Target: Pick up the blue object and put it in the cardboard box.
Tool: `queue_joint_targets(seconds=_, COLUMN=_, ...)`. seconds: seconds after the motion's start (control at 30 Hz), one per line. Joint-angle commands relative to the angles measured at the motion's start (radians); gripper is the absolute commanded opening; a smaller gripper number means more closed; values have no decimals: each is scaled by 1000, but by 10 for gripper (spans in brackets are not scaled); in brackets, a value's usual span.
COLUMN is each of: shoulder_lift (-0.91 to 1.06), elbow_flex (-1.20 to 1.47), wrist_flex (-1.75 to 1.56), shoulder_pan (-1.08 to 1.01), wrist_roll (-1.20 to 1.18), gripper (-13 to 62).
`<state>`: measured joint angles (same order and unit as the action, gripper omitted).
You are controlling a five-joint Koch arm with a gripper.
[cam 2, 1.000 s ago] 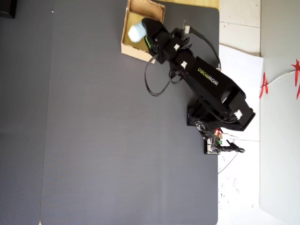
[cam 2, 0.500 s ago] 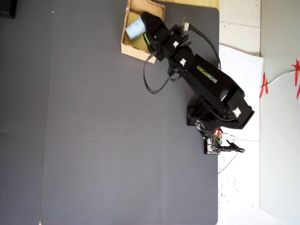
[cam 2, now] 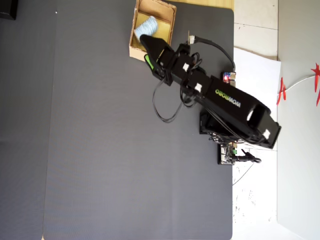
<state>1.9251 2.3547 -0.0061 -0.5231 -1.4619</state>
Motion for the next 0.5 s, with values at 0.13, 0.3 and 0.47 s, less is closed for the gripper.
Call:
queue_joint_targets(seconds=0.13, shoulder_lift=126, elbow_flex=34, wrist_flex=-46, shoulder_pan=92, wrist_roll=-46, gripper=331)
queue_joint_targets(seconds=0.3, shoulder_lift=196, elbow_flex=114, wrist_flex=-48, shoulder_pan=170, wrist_roll=-64, gripper=336)
queue_joint_targets(seconds=0.47, shoulder_lift=261, elbow_flex=222, wrist_flex=-48, shoulder_pan=258, wrist_roll=-112, gripper=337)
